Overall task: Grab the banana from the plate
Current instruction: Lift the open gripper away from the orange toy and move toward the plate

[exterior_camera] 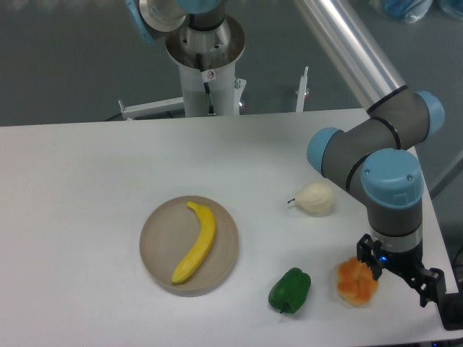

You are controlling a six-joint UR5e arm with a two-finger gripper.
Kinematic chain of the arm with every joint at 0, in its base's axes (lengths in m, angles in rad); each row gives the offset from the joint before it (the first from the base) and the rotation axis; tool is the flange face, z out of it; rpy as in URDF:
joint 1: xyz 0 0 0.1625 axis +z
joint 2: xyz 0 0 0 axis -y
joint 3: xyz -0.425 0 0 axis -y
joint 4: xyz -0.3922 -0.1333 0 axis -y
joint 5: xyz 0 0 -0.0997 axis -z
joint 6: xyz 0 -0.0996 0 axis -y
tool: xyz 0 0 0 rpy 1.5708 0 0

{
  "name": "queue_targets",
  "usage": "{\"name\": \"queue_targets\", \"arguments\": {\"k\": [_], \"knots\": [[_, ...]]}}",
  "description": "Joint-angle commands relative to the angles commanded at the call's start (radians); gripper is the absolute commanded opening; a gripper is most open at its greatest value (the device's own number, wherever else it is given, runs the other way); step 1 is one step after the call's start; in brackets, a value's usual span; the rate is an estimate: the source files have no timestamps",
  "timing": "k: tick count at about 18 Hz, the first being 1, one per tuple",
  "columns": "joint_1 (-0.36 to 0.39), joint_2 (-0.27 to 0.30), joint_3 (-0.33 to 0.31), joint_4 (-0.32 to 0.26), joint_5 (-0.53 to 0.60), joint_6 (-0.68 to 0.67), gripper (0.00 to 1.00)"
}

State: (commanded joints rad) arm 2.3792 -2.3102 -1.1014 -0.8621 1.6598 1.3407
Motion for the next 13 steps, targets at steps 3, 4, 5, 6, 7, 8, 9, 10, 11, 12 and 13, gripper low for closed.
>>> {"name": "queue_targets", "arguments": {"k": [3,4,5,6,7,8,9,10,11,12,13], "knots": [[0.0,0.003,-0.008,-0.002,0.0,-0.011,1.0],[-0.002,0.006,-0.009,-0.002,0.002,-0.014,1.0],[-0.005,0.011,-0.012,-0.002,0.005,-0.015,1.0],[-0.006,0.011,-0.015,-0.002,0.006,-0.015,1.0],[-0.008,0.02,-0.023,-0.003,0.006,-0.017,1.0],[-0.009,0.035,-0.034,-0.009,0.006,-0.02,1.0],[-0.009,0.049,-0.054,-0.012,0.006,-0.028,1.0],[-0.009,0.066,-0.075,-0.014,0.005,-0.04,1.0],[-0.011,0.077,-0.092,-0.015,0.005,-0.061,1.0],[-0.011,0.104,-0.132,-0.017,-0.003,-0.11,1.0],[-0.012,0.127,-0.159,-0.021,-0.009,-0.153,1.0]]}}
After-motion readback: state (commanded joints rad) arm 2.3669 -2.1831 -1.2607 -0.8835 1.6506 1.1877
